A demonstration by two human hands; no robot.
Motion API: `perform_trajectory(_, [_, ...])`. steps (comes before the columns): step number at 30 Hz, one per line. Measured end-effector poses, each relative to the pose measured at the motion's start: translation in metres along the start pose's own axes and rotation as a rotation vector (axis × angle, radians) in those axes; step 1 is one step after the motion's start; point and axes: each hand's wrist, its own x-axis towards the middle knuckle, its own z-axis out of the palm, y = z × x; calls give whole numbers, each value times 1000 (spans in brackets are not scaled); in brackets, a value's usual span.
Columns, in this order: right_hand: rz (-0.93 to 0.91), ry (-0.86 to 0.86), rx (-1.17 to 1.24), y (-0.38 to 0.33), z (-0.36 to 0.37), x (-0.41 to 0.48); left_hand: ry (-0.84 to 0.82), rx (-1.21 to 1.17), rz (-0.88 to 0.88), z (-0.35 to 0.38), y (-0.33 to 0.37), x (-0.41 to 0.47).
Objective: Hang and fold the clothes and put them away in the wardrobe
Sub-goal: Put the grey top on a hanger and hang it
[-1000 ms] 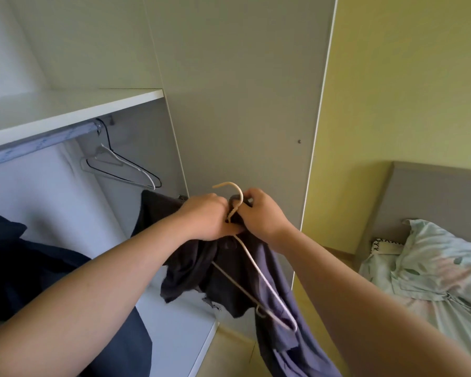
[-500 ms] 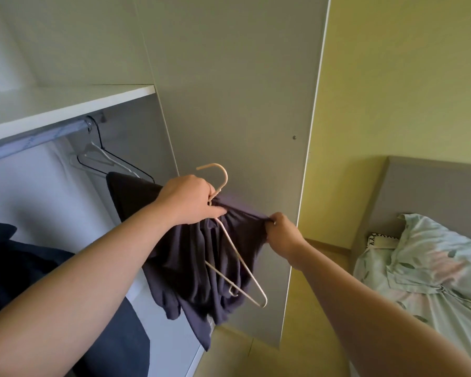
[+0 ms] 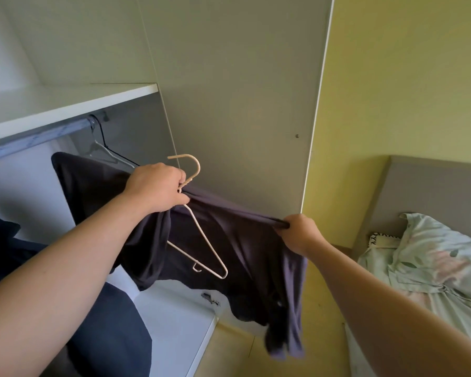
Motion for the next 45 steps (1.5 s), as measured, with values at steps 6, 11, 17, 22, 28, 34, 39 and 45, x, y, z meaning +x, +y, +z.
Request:
perform_trajectory(6, [59, 18, 32, -4, -2, 3, 9, -124, -84, 7, 3, 0])
perform_trajectory(11, [161, 96, 69, 11, -12, 6, 17, -215, -138, 6, 1, 1])
perform_trajectory(17, [-45, -163, -201, 23, -24, -3, 79, -177, -173, 9, -3, 3])
perform_trajectory(22, [-59, -150, -348, 28, -24, -6, 111, -105, -243, 14, -3, 3])
perform_trajectory(28, [175, 26, -109, 24, -29, -3, 113, -167, -279, 14, -5, 6])
perform_trajectory(34, [248, 74, 11, 25, -31, 1, 133, -180, -285, 14, -5, 8])
perform_trajectory(39, [231, 105, 131, 28, -32, 1, 148, -177, -297, 16, -6, 10])
perform_trajectory(45, [223, 69, 252, 20, -30, 0, 142, -185, -288, 18, -5, 12])
